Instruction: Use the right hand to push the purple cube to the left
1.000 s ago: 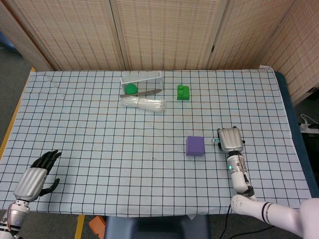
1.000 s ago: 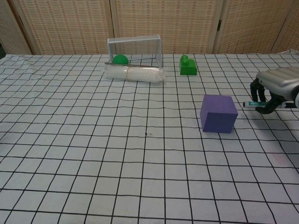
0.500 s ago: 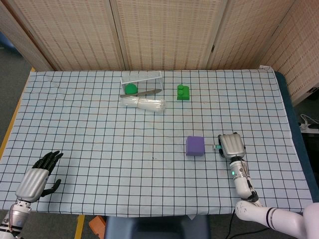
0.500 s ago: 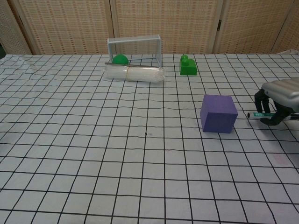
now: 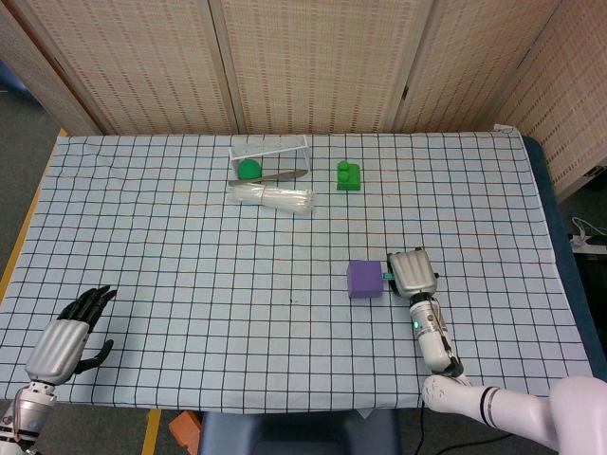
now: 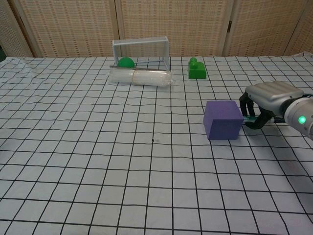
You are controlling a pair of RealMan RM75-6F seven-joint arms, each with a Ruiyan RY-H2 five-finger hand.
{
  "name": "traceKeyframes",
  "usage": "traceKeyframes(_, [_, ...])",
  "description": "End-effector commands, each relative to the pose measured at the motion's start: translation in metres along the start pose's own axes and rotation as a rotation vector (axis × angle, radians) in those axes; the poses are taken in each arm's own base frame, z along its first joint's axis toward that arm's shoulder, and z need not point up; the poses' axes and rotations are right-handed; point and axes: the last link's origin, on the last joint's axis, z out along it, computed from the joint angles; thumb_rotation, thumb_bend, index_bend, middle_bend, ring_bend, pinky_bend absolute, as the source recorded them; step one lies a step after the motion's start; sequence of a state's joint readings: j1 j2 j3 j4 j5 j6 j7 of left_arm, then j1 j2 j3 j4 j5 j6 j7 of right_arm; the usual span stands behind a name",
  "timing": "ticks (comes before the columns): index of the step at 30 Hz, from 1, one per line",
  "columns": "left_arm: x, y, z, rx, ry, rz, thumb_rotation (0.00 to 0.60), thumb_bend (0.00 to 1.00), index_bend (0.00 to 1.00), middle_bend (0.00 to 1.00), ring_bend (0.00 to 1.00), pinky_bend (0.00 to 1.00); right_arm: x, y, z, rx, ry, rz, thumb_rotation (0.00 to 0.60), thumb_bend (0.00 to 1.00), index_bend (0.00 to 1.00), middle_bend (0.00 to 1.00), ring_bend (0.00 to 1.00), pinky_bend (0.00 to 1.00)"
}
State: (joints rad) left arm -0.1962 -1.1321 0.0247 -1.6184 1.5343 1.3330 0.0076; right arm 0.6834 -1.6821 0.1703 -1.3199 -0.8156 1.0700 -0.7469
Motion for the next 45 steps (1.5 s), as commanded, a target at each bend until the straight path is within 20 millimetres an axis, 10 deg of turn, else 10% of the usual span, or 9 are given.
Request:
traceKeyframes(1, [0.000, 0.001, -0.001, -0.005, -0.002, -0.001, 0.600, 0.41, 0.00, 0.00, 0.00, 0.18, 0.002, -0.017, -0.001, 0.033, 0.006, -0.001, 0.600, 0.42, 0.99, 0.79, 0.57, 0.39])
traceKeyframes(45, [0.009, -0.002, -0.010, -0.005, 0.029, -0.017, 0.600, 0.41, 0.00, 0.00, 0.00, 0.17, 0.011, -0.107, -0.012, 0.213, -0.059, 0.092, 0.600, 0.42, 0.98, 0.79, 0.57, 0.39])
